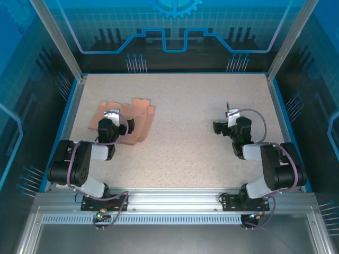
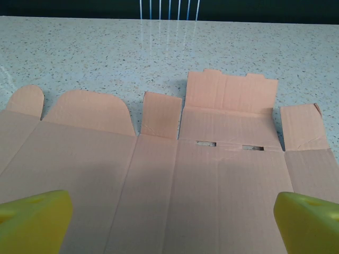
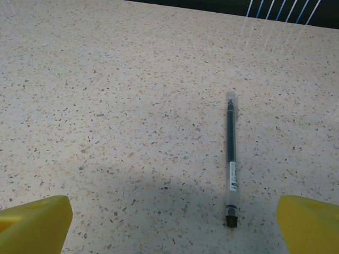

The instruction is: Fold the paper box

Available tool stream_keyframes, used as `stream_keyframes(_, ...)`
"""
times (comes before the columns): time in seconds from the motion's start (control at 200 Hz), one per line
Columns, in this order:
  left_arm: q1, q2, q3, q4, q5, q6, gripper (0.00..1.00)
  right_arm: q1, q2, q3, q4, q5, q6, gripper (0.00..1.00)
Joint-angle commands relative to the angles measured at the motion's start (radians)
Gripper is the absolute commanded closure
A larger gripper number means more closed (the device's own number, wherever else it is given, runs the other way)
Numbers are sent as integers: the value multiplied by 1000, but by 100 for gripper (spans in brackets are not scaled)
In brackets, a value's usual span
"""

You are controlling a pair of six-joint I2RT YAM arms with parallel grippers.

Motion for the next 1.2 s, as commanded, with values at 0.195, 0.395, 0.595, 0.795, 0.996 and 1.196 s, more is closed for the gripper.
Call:
stream_keyframes(0.195,10,4,5,36,19,-8,1,-13,10,23,27,-9,6,0)
stream_keyframes(0.395,11,3,4,36,19,-7,1,-13,10,23,27,-11,7,0)
stream_keyframes(0.595,10,3,5,37,19,-9,1,-19,10,25,24,-20,8,0)
stream_keyframes(0.795,11,4,5,35,19,-9,1,-21,11,25,24,-27,11,0)
stream_keyframes(0.996,10,3,5,36,19,-10,1,-23,10,26,23,-29,10,0)
stream_keyframes(1.196,12,3,7,30,3,-18,1,-23,10,26,23,-30,10,0)
